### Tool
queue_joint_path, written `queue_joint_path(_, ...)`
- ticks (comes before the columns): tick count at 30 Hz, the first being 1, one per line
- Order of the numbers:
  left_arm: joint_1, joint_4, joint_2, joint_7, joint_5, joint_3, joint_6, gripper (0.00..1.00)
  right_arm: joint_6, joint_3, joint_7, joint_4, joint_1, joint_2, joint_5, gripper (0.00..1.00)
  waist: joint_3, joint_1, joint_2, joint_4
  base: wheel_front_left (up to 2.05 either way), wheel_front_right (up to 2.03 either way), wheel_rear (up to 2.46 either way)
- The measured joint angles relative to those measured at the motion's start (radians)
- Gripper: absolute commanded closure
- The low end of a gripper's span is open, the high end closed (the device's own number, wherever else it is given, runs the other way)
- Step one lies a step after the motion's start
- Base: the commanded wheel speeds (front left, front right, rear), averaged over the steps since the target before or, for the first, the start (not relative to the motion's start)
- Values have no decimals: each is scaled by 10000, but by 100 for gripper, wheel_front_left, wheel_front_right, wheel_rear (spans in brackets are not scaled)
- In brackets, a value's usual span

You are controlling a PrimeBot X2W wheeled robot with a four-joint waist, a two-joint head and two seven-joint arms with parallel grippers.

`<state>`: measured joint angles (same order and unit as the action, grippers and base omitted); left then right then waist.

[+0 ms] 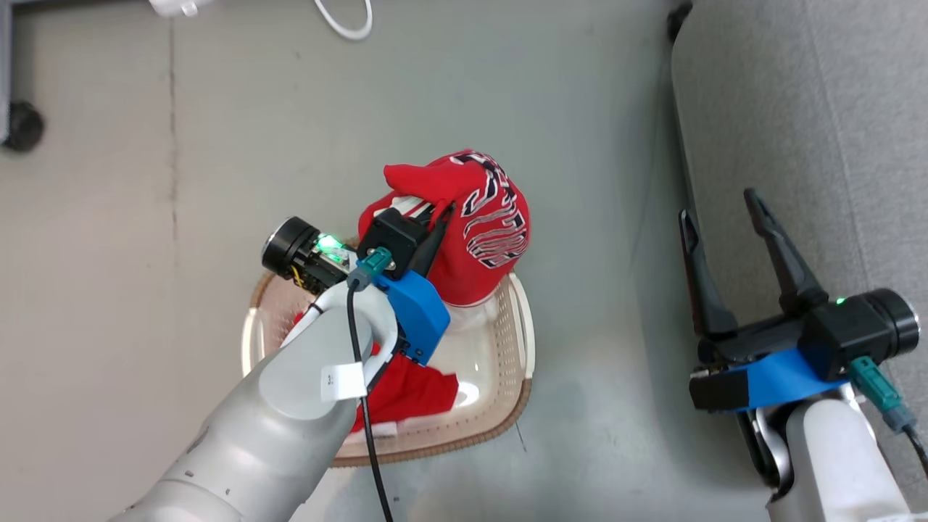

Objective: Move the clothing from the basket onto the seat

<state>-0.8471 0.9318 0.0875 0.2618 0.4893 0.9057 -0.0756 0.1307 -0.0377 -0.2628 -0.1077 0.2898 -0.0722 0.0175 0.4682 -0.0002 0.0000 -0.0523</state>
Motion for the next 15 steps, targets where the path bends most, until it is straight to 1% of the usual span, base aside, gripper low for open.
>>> queue_joint_path(7,469,-1225,167,0,-453,-554,-4,100,0,-107,0,-219,-517,21,-27,0,-1230,-1,0,148,0,0,0)
queue_joint_path(15,915,-2249,267,-2,-790,-959,-63,100,0,-125,0,-439,-1268,65,-29,0,-2492,-1,0,274,0,0,0)
